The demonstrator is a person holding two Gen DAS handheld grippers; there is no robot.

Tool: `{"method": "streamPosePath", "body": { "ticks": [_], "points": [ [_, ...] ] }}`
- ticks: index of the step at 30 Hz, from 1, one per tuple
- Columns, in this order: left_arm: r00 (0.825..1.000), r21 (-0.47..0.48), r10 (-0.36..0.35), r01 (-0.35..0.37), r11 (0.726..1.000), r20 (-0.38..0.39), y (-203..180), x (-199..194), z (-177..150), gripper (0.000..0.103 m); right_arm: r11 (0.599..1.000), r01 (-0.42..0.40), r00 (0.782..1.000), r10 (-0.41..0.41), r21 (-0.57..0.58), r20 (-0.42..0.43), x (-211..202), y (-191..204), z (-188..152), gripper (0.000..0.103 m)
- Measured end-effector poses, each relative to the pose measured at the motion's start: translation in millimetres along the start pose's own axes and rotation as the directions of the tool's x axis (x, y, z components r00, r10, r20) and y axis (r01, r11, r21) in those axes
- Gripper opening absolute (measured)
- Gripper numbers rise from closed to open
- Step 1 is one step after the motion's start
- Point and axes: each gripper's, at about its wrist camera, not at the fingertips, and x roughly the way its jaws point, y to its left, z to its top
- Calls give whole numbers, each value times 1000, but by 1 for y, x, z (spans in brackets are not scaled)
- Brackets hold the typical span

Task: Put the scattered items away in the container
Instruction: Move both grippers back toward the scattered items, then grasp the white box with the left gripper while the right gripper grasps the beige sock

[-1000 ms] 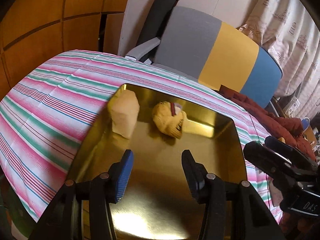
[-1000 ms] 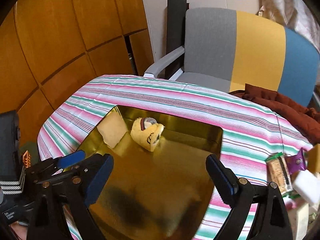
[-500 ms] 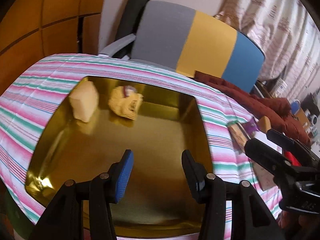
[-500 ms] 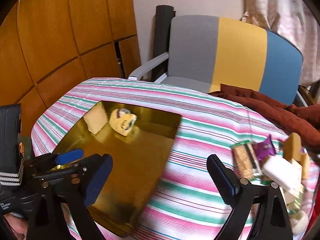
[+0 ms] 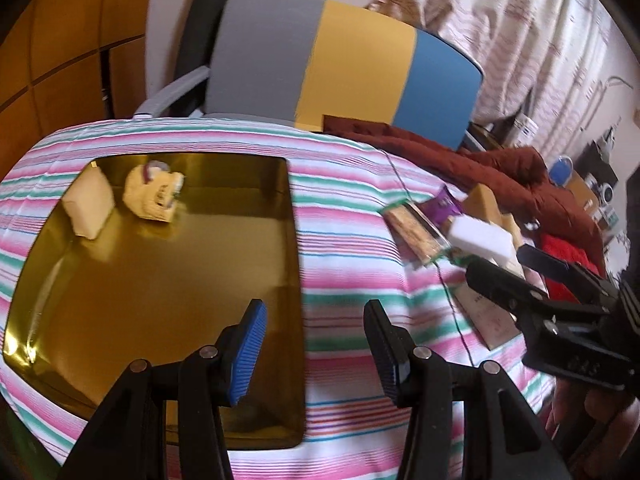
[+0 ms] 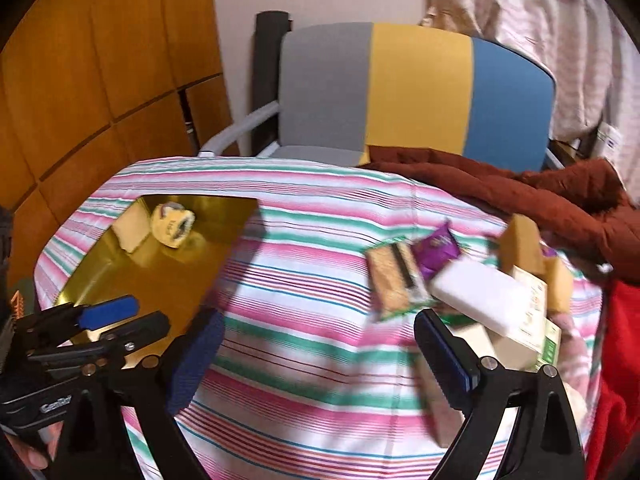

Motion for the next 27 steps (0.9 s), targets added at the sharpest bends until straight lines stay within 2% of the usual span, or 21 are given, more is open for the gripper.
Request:
{"method": "streamPosePath", "body": {
  "ticks": [4, 6, 9, 13, 16, 18, 19, 20, 22, 23, 25, 26, 27],
  "points": [
    [1000, 36, -18, 18, 999, -12, -18, 3, -6, 51, 1000, 17, 1000, -16, 27, -18, 1, -31, -9, 96],
    [999, 57, -28, 29, 998, -20, -27, 3, -8, 51, 998, 6, 1000, -4, 69, -27, 5, -53, -11, 96],
    [999, 79, -45, 47, 996, -25, -36, 4, -12, 51, 992, 40, 997, -32, 119, -65, 13, -95, -14, 96],
    [997, 96, -62, 66, 993, -44, -47, 10, -16, 51, 992, 47, 994, -34, 117, -108, 26, -127, -24, 96],
    [996, 108, -67, 73, 991, -62, -55, 14, -20, 51, 981, -30, 988, 59, 193, -144, 39, -139, -36, 96],
    [996, 115, -68, 75, 991, -62, -58, 16, -21, 51, 963, -105, 970, 154, 247, -186, 50, -138, -41, 96],
    [996, 115, -66, 73, 991, -61, -59, 17, -21, 51, 948, -179, 949, 237, 262, -209, 55, -133, -43, 96],
    [996, 113, -66, 73, 991, -62, -60, 18, -21, 51, 937, -223, 936, 284, 269, -210, 57, -130, -44, 98],
    [996, 103, -68, 75, 992, -66, -60, 20, -21, 51, 897, -344, 893, 404, 279, -197, 56, -119, -42, 97],
    [996, 100, -66, 72, 992, -67, -61, 21, -21, 51, 902, -343, 901, 395, 262, -178, 51, -117, -40, 97],
    [995, 99, -63, 71, 993, -74, -62, 24, -22, 51, 936, -275, 942, 308, 219, -132, 38, -120, -34, 97],
    [995, 100, -64, 72, 992, -79, -64, 25, -23, 51, 960, -200, 970, 223, 195, -100, 29, -125, -32, 97],
    [994, 104, -64, 72, 992, -84, -66, 27, -23, 51, 973, -141, 984, 158, 183, -78, 23, -129, -31, 97]
  ]
}}
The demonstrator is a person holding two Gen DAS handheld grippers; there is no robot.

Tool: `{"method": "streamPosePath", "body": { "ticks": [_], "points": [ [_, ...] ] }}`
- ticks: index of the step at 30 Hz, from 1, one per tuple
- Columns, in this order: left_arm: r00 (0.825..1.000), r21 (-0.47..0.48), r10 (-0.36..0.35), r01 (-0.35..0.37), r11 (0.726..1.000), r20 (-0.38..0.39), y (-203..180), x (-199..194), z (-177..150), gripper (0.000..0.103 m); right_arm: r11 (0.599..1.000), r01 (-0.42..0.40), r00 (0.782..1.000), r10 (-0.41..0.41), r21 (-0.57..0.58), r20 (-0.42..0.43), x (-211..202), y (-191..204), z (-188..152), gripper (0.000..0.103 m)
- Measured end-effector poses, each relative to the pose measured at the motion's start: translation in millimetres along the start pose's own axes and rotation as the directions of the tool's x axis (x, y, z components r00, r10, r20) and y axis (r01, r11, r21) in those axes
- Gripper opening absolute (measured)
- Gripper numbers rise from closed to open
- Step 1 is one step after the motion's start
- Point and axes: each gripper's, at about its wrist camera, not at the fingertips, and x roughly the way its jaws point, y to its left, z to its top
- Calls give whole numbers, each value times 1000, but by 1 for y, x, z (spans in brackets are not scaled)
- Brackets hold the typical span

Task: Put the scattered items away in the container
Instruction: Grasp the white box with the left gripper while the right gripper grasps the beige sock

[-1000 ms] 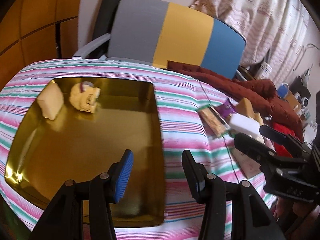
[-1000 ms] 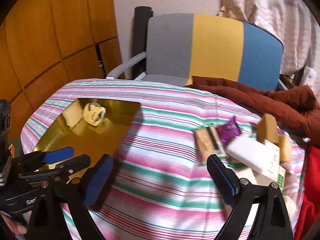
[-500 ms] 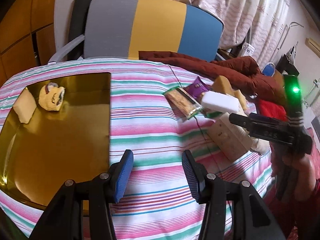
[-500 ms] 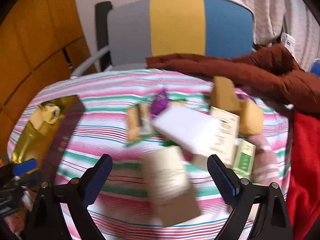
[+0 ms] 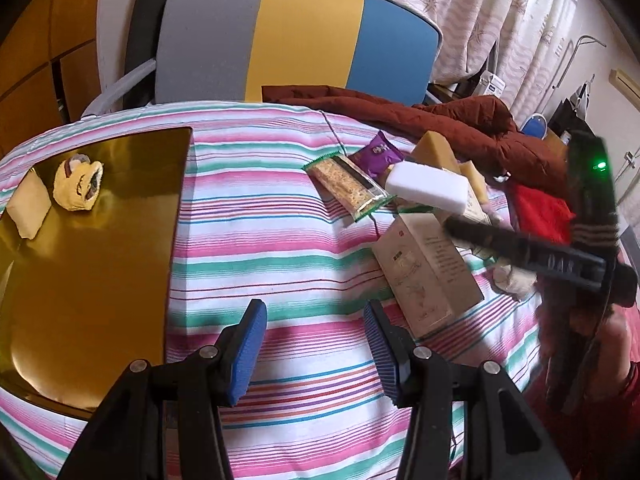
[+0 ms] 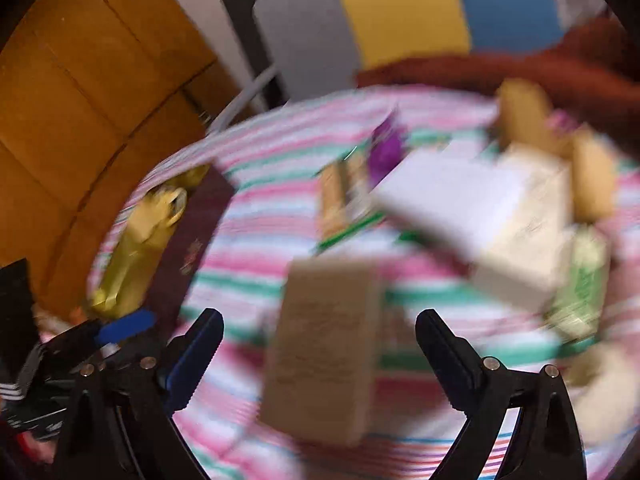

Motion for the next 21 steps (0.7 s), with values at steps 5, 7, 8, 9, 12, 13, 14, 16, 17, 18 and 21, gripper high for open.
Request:
{"method": "streamPosePath", "body": {
  "ticks": [5, 7, 8, 9, 12, 13, 14, 16, 17, 18, 21],
  "points": [
    [1000, 19, -23, 23, 1000, 5, -16, 4, 4, 53, 832, 541, 837, -547, 122, 14, -27, -41, -4, 98],
    [999, 23, -50, 50, 999, 1, -25, 7, 6, 54, 786, 595, 800, -600, 170, -25, -32, -52, -8, 98],
    [998, 25, -59, 59, 998, -3, -29, 8, 7, 54, 780, 595, 799, -600, 194, -38, -34, -56, -10, 99],
    [997, 29, -71, 72, 997, -10, -35, 11, 9, 54, 775, 596, 798, -600, 208, -53, -35, -57, -13, 102],
    [996, 50, -87, 88, 995, -27, -50, 20, 15, 54, 772, 587, 807, -580, 242, -109, -36, -64, -25, 103],
    [995, 55, -90, 92, 994, -34, -54, 22, 17, 54, 776, 567, 823, -551, 278, -139, -34, -70, -30, 103],
    [995, 55, -96, 98, 994, -41, -57, 25, 18, 54, 775, 556, 830, -534, 302, -158, -30, -73, -32, 103],
    [992, 52, -112, 115, 992, -62, -66, 33, 22, 54, 766, 537, 843, -493, 353, -212, -23, -85, -39, 103],
    [991, 52, -117, 120, 991, -67, -70, 35, 24, 54, 766, 519, 855, -465, 379, -230, -19, -91, -43, 102],
    [990, 61, -122, 126, 990, -72, -76, 39, 25, 54, 768, 503, 864, -445, 396, -235, -15, -92, -46, 97],
    [989, 83, -118, 125, 989, -88, -89, 48, 29, 54, 769, 474, 881, -410, 430, -238, -13, -100, -50, 77]
  ]
}}
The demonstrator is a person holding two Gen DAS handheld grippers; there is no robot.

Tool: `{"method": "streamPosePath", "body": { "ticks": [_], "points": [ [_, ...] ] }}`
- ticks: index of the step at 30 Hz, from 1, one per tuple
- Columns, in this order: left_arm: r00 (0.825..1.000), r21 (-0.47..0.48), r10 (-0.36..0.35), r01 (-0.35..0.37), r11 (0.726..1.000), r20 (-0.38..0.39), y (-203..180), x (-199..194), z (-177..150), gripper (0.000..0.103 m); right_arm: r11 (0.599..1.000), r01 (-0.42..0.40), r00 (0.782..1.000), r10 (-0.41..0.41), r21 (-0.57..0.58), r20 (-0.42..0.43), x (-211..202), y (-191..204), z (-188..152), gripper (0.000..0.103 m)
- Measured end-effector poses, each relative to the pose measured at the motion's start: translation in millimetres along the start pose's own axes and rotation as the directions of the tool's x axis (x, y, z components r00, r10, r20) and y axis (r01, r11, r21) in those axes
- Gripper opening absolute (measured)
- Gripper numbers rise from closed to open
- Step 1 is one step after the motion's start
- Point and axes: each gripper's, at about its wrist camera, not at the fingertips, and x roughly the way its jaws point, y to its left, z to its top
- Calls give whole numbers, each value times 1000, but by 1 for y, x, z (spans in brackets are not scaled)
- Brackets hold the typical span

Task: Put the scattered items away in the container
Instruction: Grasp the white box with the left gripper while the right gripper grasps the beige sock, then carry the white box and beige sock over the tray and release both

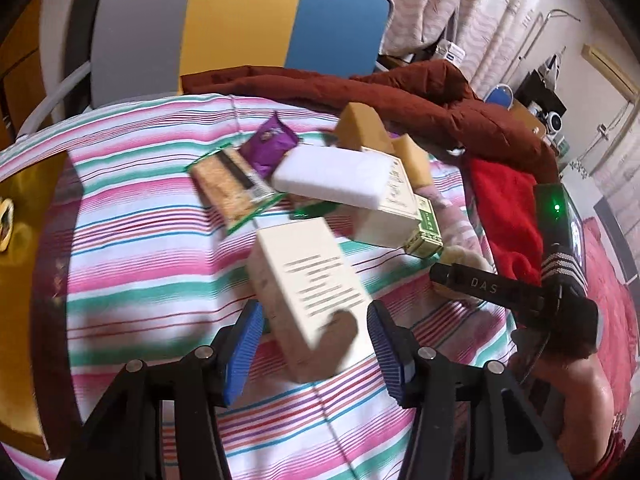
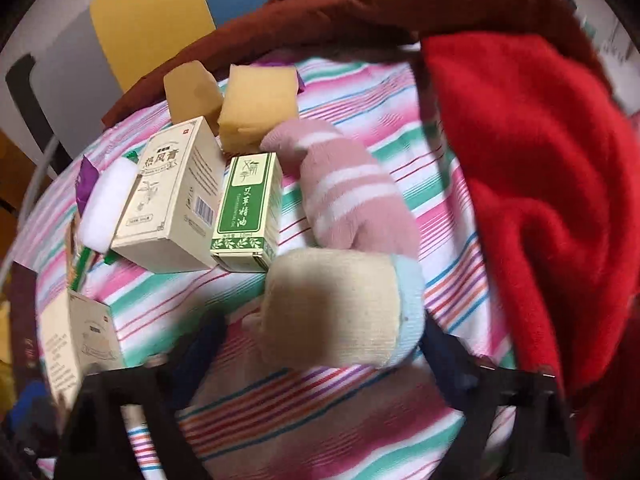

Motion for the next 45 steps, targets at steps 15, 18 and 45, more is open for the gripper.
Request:
{"method": "streamPosePath", "body": {
  "ticks": [15, 18, 45],
  "points": [
    [997, 33, 71, -70, 997, -21, -21, 21, 9, 66, 990, -125, 989, 130, -61, 74, -21, 16, -7, 75],
    [991, 76, 127, -123, 989, -44, -26, 29, 10, 69, 990, -132, 989, 135, -52, 68, -20, 13, -6, 75],
    [990, 80, 33, -45, 996, 137, 25, -22, -4, 51, 914, -311, 933, 345, -261, 97, -30, 49, -2, 74]
  ]
}}
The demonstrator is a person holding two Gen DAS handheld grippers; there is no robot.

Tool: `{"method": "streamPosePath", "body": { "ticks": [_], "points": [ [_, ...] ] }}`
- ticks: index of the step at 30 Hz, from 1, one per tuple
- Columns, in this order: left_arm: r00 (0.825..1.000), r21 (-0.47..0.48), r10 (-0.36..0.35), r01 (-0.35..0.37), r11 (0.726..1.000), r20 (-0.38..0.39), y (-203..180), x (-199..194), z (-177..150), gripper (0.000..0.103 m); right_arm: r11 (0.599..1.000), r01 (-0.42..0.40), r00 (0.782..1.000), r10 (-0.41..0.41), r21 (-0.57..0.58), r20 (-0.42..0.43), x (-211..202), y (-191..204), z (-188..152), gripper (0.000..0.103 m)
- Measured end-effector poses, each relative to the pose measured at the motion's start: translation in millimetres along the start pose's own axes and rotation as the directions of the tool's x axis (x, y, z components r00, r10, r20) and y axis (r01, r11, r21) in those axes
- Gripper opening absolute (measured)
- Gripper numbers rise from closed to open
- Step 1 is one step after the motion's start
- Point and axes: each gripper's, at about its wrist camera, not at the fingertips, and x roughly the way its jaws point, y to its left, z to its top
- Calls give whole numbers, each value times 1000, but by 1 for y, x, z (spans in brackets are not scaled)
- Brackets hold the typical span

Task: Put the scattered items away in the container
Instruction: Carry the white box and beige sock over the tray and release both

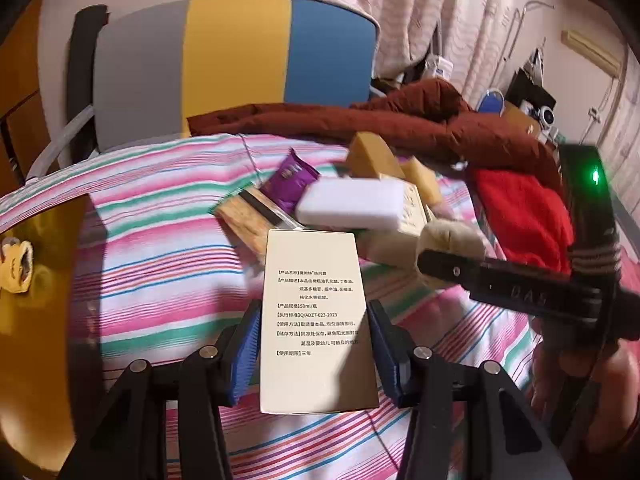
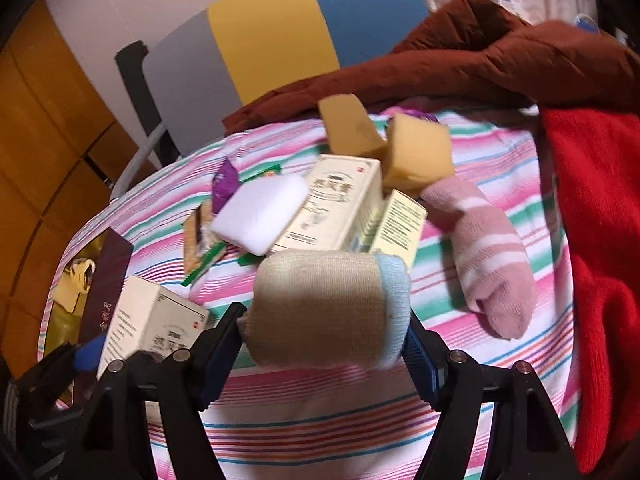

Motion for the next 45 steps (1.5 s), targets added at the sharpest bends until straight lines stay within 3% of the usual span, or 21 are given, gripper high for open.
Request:
{"method": "streamPosePath", "body": {
  "ticks": [11, 15, 19, 23, 32, 38, 45],
  "points": [
    [998, -79, 11, -6, 997, 65, 46, -37, 3, 51, 985, -62, 997, 69, -162, 41, -4, 38, -2, 74],
    [997, -127, -7, 18, 992, 81, 66, -52, 2, 51, 966, -38, 995, 59, -254, 76, -8, 56, -4, 74],
    [995, -156, 1, 14, 988, 100, 86, -69, 1, 51, 959, -11, 998, 28, -282, 56, -7, 73, -2, 74],
    [991, -177, 45, -23, 984, 124, 109, -85, 3, 51, 947, -78, 995, 95, -311, 42, -11, 105, 0, 74],
    [981, -250, 151, -118, 961, 117, 174, -105, -9, 51, 866, -206, 973, 232, -456, 2, -1, 213, 0, 74],
    [969, -318, 225, -185, 930, 97, 222, -113, -22, 51, 823, -261, 959, 281, -505, -37, 15, 269, -3, 74],
    [954, -344, 301, -277, 897, 16, 268, -100, -32, 51, 780, -295, 952, 287, -552, -105, 47, 324, 0, 75]
  ]
}}
